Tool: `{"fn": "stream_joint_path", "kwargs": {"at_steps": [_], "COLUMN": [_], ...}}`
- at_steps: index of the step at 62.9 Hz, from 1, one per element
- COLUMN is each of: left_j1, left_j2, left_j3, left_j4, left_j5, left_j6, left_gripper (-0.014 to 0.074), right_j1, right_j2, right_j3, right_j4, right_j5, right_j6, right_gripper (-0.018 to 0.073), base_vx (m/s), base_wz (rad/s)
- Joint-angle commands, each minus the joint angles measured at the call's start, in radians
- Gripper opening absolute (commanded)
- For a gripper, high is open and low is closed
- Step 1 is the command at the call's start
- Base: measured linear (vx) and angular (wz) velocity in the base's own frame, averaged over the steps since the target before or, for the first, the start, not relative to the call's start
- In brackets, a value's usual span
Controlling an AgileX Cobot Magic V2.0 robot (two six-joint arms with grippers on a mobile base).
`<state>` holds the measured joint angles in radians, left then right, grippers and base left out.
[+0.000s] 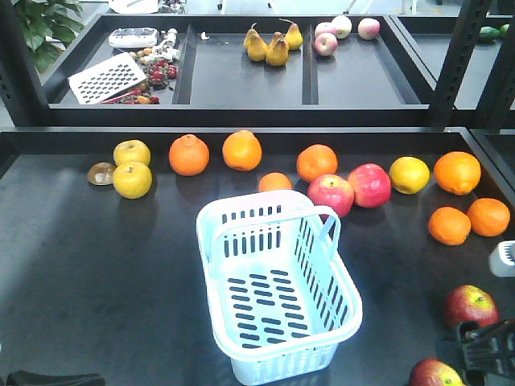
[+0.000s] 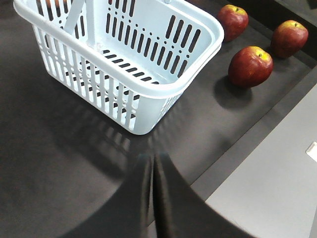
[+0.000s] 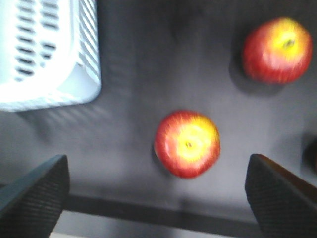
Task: Pick three apples into basket with both arms
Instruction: 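Reach the right gripper down and grasp the red apple nearest it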
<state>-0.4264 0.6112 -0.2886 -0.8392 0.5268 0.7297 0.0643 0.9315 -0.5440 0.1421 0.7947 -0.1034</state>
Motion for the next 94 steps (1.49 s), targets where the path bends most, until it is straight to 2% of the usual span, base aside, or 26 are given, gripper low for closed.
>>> {"fn": "stream_joint_path", "kwargs": {"at_steps": [1, 35, 59, 66, 75, 90, 94], "left_j1": [0.001, 0.001, 0.001, 0.001, 0.001, 0.001, 0.001], "left_j2": [-0.001, -0.001, -0.001, -0.001, -0.001, -0.001, -0.001], "left_j3": [-0.027, -0.027, -0.027, -0.027, -0.027, -0.027, -0.027], "left_j4": [-0.037, -0.037, -0.037, -0.037, -0.037, -0.037, -0.037], "left_j5": [-0.039, -0.037, -0.037, -0.036, -0.036, -0.036, -0.036], "left_j6": [-0.005, -0.005, -0.005, -0.005, -0.005, -0.005, -0.005], "left_gripper": [-0.0006, -0.0006, -0.0006, -0.0006, -0.0006, -0.0006, -0.0006], "right_j1": [-0.003, -0.003, -0.003, -0.003, -0.003, -0.003, -0.003], "right_j2": [0.07, 0.534, 0.738, 0.762, 0.756, 0.608, 0.545], "right_j3": [-0.033, -0.033, -0.033, -0.033, -0.033, -0.033, -0.033], "right_j4": [-0.006, -0.01, -0.015, -0.018, -0.016, 0.009, 0.015], "right_j5": [-0.046, -0.245, -0.376, -0.387, -0.385, -0.335, -0.308], "right_j6": [-0.009, 0.028, 0.026, 0.024, 0.023, 0.024, 0.024], "right_gripper": [0.0654, 0.0636, 0.0625, 0.0591, 0.0443, -0.0008, -0.0013], "base_vx": [0.0, 0.0, 0.0, 0.0, 0.0, 0.0, 0.0], "base_wz": [0.0, 0.0, 0.0, 0.0, 0.0, 0.0, 0.0]}}
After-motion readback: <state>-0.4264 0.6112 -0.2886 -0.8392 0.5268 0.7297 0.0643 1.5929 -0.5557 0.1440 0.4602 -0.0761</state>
